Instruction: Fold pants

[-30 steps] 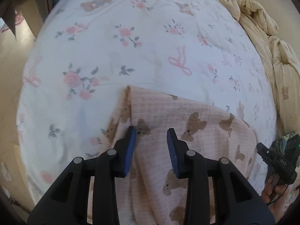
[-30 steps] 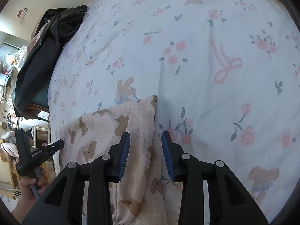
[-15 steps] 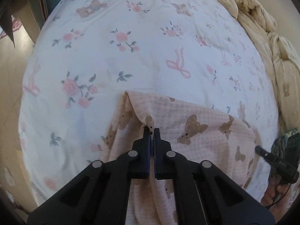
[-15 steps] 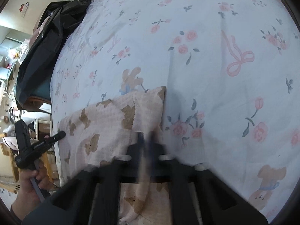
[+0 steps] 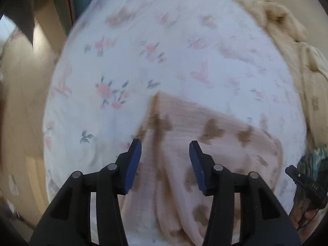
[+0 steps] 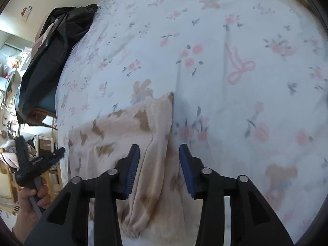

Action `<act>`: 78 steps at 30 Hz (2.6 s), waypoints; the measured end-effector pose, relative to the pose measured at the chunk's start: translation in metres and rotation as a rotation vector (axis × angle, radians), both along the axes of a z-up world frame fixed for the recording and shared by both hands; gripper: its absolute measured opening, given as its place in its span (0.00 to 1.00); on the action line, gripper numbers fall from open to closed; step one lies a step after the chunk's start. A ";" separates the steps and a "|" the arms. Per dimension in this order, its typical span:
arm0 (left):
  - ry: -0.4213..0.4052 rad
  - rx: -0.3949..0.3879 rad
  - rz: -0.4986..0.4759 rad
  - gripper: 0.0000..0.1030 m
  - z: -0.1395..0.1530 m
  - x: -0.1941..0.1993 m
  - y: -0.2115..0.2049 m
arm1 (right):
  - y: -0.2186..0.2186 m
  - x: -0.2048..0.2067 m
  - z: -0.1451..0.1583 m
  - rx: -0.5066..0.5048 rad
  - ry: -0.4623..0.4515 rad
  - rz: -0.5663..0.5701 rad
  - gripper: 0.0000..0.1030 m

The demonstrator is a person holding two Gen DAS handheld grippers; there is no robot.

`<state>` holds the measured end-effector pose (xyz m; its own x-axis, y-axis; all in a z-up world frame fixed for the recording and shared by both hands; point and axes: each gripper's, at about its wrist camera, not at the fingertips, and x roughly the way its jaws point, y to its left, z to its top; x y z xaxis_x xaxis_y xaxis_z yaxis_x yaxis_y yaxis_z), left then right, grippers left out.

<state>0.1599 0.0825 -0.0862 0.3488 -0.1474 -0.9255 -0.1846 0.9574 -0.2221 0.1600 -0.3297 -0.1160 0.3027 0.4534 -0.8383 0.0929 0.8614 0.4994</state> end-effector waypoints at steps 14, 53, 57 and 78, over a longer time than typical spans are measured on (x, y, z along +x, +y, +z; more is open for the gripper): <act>0.163 0.119 -0.372 0.44 -0.069 -0.051 -0.102 | 0.103 -0.060 -0.049 -0.169 0.087 0.293 0.35; 0.063 0.013 -0.119 0.77 0.001 0.008 0.001 | 0.010 0.015 0.010 0.035 -0.045 0.005 0.21; 0.072 -0.010 -0.104 0.77 -0.019 0.036 0.024 | -0.001 0.042 -0.009 0.021 -0.020 0.051 0.40; 0.069 -0.047 -0.456 0.06 -0.063 0.088 -0.012 | 0.006 0.076 -0.065 0.134 -0.007 0.195 0.07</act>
<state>0.2476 0.0708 -0.1490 0.1763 -0.3142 -0.9328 0.2371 0.9333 -0.2696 0.2365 -0.3237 -0.1805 0.2045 0.6105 -0.7652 -0.0724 0.7890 0.6102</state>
